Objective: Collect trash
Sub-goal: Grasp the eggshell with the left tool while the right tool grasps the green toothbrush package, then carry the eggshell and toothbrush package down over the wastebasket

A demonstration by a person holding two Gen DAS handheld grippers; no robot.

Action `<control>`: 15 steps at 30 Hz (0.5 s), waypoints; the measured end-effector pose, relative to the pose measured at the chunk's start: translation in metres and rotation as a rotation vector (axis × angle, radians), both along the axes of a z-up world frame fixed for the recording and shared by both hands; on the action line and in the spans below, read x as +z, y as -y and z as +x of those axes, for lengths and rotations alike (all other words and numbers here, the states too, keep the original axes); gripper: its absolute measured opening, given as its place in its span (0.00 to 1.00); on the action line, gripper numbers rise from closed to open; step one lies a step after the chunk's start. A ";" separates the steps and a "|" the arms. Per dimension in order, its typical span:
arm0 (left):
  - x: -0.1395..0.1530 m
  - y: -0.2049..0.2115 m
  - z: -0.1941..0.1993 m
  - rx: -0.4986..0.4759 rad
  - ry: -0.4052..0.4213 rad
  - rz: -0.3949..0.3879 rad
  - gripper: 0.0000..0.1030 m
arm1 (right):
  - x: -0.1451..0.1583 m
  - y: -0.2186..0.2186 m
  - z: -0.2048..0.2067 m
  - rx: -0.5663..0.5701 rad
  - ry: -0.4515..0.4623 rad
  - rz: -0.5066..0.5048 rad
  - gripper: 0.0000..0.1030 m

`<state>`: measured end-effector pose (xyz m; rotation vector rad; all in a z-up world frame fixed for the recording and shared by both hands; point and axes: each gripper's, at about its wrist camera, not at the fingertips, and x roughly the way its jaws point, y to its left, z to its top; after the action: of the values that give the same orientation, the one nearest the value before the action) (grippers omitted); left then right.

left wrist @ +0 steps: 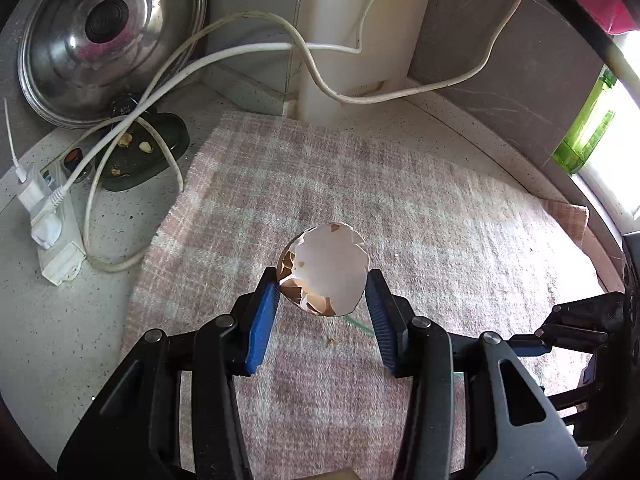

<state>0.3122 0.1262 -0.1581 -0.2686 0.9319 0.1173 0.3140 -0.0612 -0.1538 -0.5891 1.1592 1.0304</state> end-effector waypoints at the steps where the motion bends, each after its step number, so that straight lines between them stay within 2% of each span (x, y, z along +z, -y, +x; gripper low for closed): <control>1: 0.006 0.003 -0.007 0.002 0.007 0.000 0.44 | 0.003 0.003 -0.003 -0.009 0.003 0.004 0.29; 7: 0.029 0.013 -0.048 0.000 0.038 -0.011 0.44 | 0.022 0.028 -0.023 -0.086 -0.012 0.046 0.29; 15: 0.041 0.038 -0.099 -0.040 0.047 -0.016 0.44 | 0.041 0.058 -0.047 -0.196 -0.034 0.101 0.29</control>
<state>0.2135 0.0881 -0.1169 -0.2667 0.8915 0.0669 0.2665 -0.1195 -0.1126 -0.3714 1.1631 0.9271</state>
